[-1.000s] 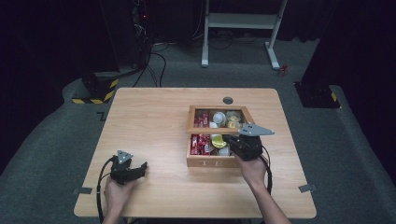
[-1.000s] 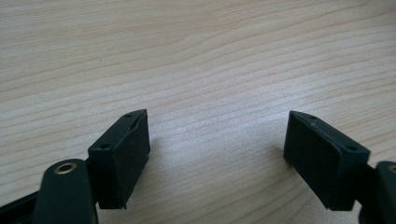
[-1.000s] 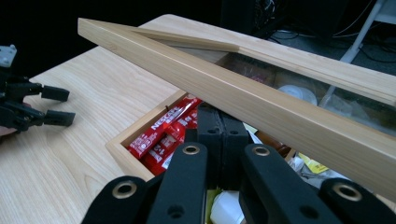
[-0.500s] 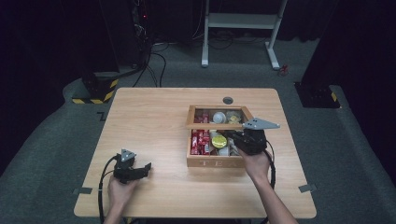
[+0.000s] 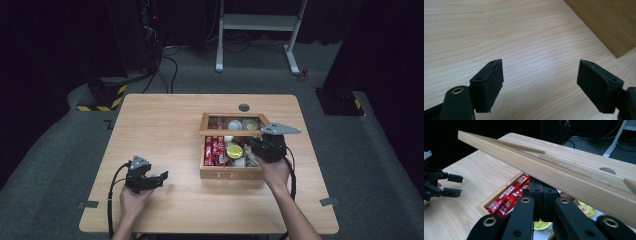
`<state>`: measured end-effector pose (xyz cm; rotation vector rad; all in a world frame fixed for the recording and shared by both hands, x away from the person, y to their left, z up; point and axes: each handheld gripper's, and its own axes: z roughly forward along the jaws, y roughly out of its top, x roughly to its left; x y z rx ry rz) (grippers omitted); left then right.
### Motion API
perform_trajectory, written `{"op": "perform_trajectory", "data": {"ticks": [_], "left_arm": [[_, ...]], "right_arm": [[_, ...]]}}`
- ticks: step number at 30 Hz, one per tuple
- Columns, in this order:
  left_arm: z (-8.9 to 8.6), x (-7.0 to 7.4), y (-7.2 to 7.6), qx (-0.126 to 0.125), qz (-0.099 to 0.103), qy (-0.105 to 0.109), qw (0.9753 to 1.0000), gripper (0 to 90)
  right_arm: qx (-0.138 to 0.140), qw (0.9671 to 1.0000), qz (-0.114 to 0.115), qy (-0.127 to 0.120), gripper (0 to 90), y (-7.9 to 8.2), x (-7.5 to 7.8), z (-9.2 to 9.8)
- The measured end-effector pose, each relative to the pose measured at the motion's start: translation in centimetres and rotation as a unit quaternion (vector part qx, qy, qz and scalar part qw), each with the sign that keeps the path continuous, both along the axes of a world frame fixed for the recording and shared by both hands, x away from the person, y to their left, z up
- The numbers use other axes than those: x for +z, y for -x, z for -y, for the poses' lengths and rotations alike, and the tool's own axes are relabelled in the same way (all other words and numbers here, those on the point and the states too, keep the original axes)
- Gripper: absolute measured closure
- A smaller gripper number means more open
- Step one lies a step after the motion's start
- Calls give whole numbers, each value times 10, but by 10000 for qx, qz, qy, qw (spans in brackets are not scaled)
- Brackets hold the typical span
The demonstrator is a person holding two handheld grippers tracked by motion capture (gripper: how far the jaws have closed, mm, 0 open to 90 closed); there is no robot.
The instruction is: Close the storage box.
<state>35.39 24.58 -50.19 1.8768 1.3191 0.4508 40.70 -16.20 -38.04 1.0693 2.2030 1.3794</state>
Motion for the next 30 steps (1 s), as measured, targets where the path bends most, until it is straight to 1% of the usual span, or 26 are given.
{"op": "perform_trajectory", "data": {"ticks": [1,3,4,5,8,9,10,12,14,15,19,24,25,26,29,30], "left_arm": [[0,0,0,0,0,0,10000,215],[4,4,0,-67,27,103,9999,215],[5,5,-1,-93,34,117,9999,215],[8,8,-1,-164,65,228,9996,218],[11,10,-2,-239,46,231,9994,217],[13,11,-3,-305,44,159,9994,216],[16,12,-4,-373,31,193,9991,217],[17,13,-5,-419,52,171,9990,217],[20,15,-5,-466,62,211,9987,217],[20,16,-6,-488,77,313,9983,222],[24,18,-6,-532,84,299,9981,223],[33,26,-8,-691,191,250,9971,225],[33,26,-8,-691,191,250,9971,228],[37,28,-10,-719,206,171,9970,228],[40,30,-11,-752,201,137,9969,232],[44,31,-12,-778,249,159,9965,236]], "right_arm": [[-12,10000,-8,26,888,0,0,0],[-9,10000,-12,33,888,-1,1,0],[3,10000,-9,42,888,-2,1,0],[-11,10000,-33,66,888,-2,2,0],[-6,10000,-3,89,887,-3,3,0],[6,10000,-8,88,888,-3,4,0],[1,10000,-8,88,887,-4,5,0],[-13,10000,-29,70,884,-5,6,0],[-14,10000,-26,68,883,-5,6,0],[8,10000,-34,40,884,-6,7,1],[3,10000,-42,33,884,-7,8,1],[-1,10000,-28,13,885,-9,10,1],[-1,10000,-28,13,885,-9,10,1],[-1,10000,-32,1,885,-10,11,1],[3,10000,-44,-27,885,-10,11,1],[4,10000,-46,-30,884,-11,12,2]]}}
